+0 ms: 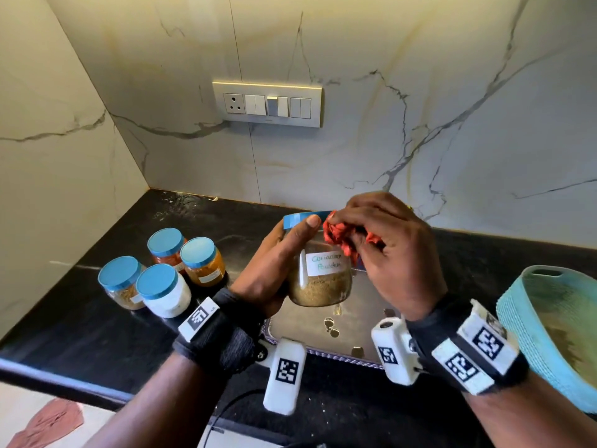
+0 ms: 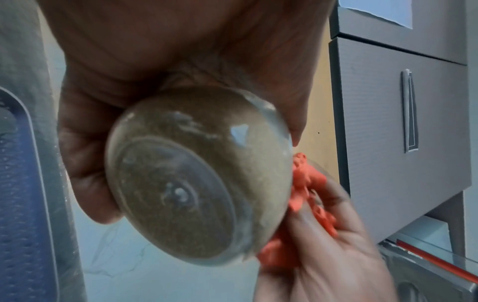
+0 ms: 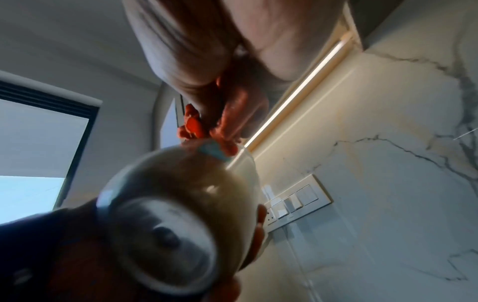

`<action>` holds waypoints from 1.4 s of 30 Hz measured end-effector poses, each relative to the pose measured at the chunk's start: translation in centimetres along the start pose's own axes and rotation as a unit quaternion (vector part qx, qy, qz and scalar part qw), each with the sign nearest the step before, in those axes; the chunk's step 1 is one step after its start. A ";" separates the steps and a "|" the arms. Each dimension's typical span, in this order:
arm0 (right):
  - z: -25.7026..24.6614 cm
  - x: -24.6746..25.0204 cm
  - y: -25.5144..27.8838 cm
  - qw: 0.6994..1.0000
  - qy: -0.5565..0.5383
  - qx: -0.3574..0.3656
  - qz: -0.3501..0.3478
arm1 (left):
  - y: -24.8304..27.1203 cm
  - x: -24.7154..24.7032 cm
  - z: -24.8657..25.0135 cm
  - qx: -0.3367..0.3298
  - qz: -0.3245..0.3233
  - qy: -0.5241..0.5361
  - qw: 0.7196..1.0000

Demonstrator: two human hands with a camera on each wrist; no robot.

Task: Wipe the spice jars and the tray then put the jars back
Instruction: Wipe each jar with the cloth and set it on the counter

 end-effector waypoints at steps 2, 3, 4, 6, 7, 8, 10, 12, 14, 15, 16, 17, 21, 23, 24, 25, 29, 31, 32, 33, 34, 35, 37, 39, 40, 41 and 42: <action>-1.7 -0.3 1.4 0.999 -0.008 0.035 -0.026 | -0.1 0.3 0.4 0.011 -0.002 0.015 1.000; -2.8 -0.5 2.3 0.997 -0.002 0.068 -0.048 | 0.0 0.5 0.6 0.018 -0.006 0.025 1.000; -3.7 -0.8 3.1 0.992 0.008 0.103 -0.070 | 0.0 0.7 0.7 0.022 -0.009 0.031 0.999; -3.8 -0.8 3.7 0.987 0.016 0.132 -0.087 | 0.3 0.8 0.8 0.021 -0.018 0.031 0.999; -3.2 -0.5 3.3 0.991 0.011 0.115 -0.071 | 0.4 0.7 0.8 0.019 -0.028 0.026 0.999; -2.3 -0.2 2.5 0.996 -0.001 0.078 -0.042 | 0.4 0.5 0.7 0.015 -0.041 0.019 0.999; -0.5 0.4 0.4 0.999 -0.032 -0.006 0.023 | 0.5 -0.2 0.7 0.007 -0.063 0.010 0.998; 0.4 0.6 -0.8 0.995 -0.066 -0.041 0.054 | 0.6 -0.7 0.8 0.003 -0.070 0.021 0.997; -0.1 0.5 -0.4 0.994 -0.085 -0.048 0.052 | 0.7 -0.6 1.2 0.010 -0.073 0.036 0.997; -0.7 0.5 0.2 0.994 -0.087 -0.050 0.038 | 0.8 -0.4 1.3 0.019 -0.071 0.047 0.996; -1.5 0.4 1.0 0.995 -0.086 -0.048 0.019 | 0.7 -0.1 1.4 0.028 -0.068 0.062 0.995; -2.2 0.3 1.8 0.995 -0.084 -0.044 -0.005 | 0.7 0.3 1.4 0.034 -0.062 0.074 0.995; -2.5 -0.2 3.2 0.990 -0.069 -0.030 -0.120 | 0.6 0.8 1.7 0.041 -0.037 0.082 0.995; -2.0 -0.2 3.1 0.991 -0.046 -0.027 -0.121 | 0.5 0.7 1.9 0.045 -0.029 0.070 0.996; -1.8 -0.2 3.0 0.993 -0.037 -0.026 -0.107 | 0.4 0.6 1.9 0.045 -0.025 0.064 0.997; -1.8 -0.2 2.9 0.995 -0.031 -0.024 -0.095 | 0.4 0.6 1.8 0.043 -0.018 0.060 0.997; -1.9 -0.6 3.2 0.996 -0.004 -0.023 -0.081 | 0.4 0.7 0.6 0.024 0.002 0.015 1.000; -2.0 -0.7 3.3 0.996 0.004 -0.023 -0.085 | 0.3 0.8 0.2 0.019 0.010 -0.004 1.000; -2.1 -0.7 3.2 0.996 0.013 -0.017 -0.091 | 0.4 0.8 0.4 0.014 0.017 -0.012 1.000; -2.2 -0.6 3.0 0.995 0.022 -0.011 -0.097 | 0.4 0.8 0.6 0.010 0.025 -0.019 0.999; -2.2 -0.5 2.8 0.995 0.026 -0.007 -0.099 | 0.5 0.7 0.7 0.007 0.028 -0.025 0.999; -2.0 -0.3 2.4 0.995 0.025 -0.007 -0.094 | 0.5 0.5 0.9 0.003 0.029 -0.031 0.999; -1.0 -0.1 1.2 0.998 0.017 -0.022 -0.063 | 0.6 0.1 0.9 -0.009 0.026 -0.044 0.999; 0.0 0.1 0.1 0.999 0.014 -0.045 -0.028 | 0.7 -0.3 0.9 -0.018 0.032 -0.052 0.998; 0.2 0.2 -0.2 0.999 0.013 -0.047 -0.021 | 0.6 -0.4 0.9 -0.020 0.037 -0.048 0.998; -0.1 0.0 -0.2 0.999 0.011 -0.045 -0.024 | 0.6 -0.4 1.0 -0.021 0.042 -0.038 0.998; -0.9 -0.2 0.0 0.999 0.010 -0.035 -0.036 | 0.5 -0.3 1.2 -0.020 0.044 -0.025 0.999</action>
Point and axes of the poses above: each hand's wrist, its own y-axis away from the middle knuckle, its own x-axis out of the back of the hand, z = x × y, the point moved 3 cm from there along -y, towards the middle knuckle, and after that the axes turned 11 degrees about x, right-handed, at the moved point
